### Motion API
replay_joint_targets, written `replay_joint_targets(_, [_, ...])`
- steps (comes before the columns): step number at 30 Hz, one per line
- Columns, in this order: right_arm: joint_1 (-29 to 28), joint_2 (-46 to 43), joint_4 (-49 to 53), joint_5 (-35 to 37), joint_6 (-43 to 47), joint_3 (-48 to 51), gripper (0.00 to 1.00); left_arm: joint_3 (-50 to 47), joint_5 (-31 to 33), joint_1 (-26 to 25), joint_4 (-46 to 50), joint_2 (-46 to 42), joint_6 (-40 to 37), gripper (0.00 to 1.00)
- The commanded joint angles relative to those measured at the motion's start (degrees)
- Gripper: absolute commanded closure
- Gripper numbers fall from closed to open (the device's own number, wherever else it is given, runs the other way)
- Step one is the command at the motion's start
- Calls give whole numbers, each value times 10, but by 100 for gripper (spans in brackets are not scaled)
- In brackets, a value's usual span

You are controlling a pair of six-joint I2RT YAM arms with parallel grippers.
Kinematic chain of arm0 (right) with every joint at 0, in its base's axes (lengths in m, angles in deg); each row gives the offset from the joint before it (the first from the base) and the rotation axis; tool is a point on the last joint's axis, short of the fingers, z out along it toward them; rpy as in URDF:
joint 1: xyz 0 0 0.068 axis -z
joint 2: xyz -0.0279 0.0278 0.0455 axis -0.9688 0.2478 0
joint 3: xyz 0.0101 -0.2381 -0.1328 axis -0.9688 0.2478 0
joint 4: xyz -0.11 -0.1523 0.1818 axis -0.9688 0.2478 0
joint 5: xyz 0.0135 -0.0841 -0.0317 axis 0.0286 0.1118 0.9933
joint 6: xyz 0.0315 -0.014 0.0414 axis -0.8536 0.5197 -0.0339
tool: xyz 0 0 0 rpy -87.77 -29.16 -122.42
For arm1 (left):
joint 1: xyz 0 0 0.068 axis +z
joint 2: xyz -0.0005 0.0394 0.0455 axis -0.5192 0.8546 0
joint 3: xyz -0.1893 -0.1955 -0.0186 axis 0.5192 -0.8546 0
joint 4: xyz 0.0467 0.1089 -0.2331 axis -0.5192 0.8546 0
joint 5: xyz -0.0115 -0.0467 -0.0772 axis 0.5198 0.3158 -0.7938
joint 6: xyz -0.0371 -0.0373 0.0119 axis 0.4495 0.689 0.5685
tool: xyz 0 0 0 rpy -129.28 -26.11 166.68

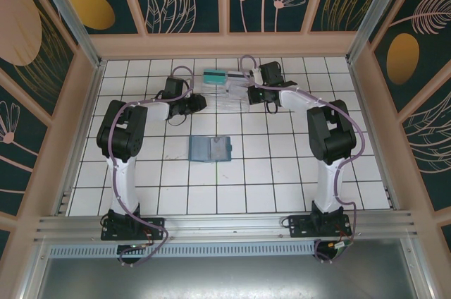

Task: Put the credit cards into the card holder

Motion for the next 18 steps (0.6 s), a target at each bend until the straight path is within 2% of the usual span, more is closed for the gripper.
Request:
replay_joint_targets(1, [0, -26, 11, -20, 11, -25, 99, -18, -9, -8, 46, -2, 7, 67])
replay_joint_targets(15, [5, -34, 11, -65, 17, -24, 100, -17, -11, -8, 44, 0, 10, 70])
replay_joint_targets(16, [5, -35, 9, -66, 18, -23, 95, -17, -11, -8, 44, -1, 10, 70])
replay_joint_targets(18, [5, -36, 7, -59, 18, -19, 61, -17, -12, -8, 44, 0, 10, 70])
